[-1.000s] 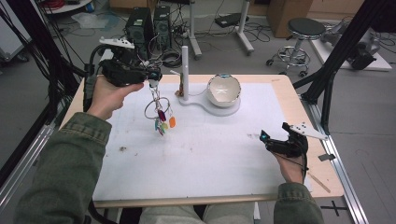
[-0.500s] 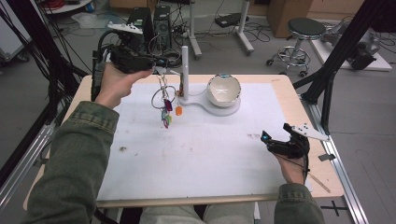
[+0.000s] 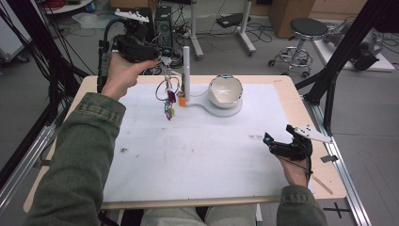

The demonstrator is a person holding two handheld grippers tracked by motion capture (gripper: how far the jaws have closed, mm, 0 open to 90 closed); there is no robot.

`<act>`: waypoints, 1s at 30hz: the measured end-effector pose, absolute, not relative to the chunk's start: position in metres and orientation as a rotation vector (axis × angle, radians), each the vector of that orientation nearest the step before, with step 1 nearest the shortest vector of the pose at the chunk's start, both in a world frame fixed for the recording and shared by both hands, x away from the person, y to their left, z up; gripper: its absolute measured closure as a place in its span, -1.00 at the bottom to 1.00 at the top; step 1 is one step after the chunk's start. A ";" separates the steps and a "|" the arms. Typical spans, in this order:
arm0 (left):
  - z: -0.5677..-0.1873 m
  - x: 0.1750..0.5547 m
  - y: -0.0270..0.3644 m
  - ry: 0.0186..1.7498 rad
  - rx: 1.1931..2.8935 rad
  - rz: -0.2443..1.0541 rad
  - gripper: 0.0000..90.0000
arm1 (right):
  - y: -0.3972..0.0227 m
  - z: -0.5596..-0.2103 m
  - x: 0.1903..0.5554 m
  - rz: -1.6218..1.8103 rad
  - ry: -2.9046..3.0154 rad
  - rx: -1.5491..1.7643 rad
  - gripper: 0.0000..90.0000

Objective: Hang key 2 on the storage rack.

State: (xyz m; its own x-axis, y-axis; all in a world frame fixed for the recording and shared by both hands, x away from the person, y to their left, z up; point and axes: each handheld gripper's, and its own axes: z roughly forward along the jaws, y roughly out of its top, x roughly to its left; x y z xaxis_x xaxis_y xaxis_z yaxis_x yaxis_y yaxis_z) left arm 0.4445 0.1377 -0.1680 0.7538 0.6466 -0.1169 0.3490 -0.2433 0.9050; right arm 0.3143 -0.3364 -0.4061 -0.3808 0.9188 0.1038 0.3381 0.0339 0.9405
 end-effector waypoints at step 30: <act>-0.172 0.502 0.095 0.827 1.781 0.323 0.89 | -0.338 -0.407 0.310 1.326 1.782 1.261 -0.98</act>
State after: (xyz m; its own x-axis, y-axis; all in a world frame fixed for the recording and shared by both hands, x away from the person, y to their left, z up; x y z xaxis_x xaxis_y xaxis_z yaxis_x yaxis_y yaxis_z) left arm 0.5019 0.0952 -0.1720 0.7202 0.6713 -0.1751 0.3747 -0.1640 0.9125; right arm 0.3099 -0.3381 -0.4073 -0.3861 0.9187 0.0829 0.3432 0.0596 0.9374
